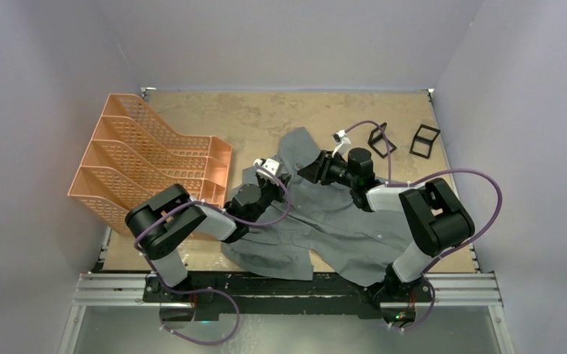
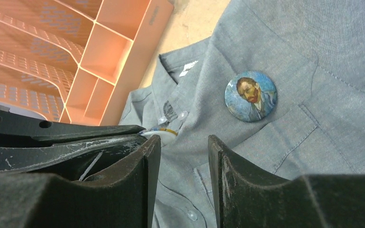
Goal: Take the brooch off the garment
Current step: Remove the brooch from the clothes.
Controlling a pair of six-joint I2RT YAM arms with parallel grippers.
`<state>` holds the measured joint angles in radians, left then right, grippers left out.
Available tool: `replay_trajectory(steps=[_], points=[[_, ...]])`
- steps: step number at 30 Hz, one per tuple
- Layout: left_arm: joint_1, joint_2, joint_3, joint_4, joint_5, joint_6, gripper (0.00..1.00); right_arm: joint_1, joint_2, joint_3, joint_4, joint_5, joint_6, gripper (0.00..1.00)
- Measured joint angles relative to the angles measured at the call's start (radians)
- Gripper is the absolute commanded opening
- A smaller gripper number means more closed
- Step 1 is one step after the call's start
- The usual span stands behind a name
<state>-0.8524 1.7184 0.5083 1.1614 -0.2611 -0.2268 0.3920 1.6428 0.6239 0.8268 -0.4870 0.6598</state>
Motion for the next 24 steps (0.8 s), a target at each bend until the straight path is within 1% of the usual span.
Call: replay_trajectory(steps=[7,11,15,21,24], points=[[0.0,-0.002,0.0,-0.041,-0.005,-0.003,0.0,0.0,0.026,-0.002,0.044,0.0,-0.015,0.44],[0.0,-0.002,0.001,-0.058,-0.007,-0.014,0.01,0.001,0.059,-0.002,0.046,0.001,-0.014,0.43],[0.0,-0.002,0.004,-0.075,-0.009,-0.018,0.0,0.007,0.079,-0.001,0.033,0.002,-0.015,0.43],[0.0,-0.002,0.0,-0.053,-0.012,-0.022,0.0,0.019,0.105,0.016,0.036,-0.003,-0.013,0.44],[0.0,-0.002,0.0,-0.04,-0.013,-0.025,0.0,0.02,0.106,0.016,0.05,-0.009,-0.014,0.46]])
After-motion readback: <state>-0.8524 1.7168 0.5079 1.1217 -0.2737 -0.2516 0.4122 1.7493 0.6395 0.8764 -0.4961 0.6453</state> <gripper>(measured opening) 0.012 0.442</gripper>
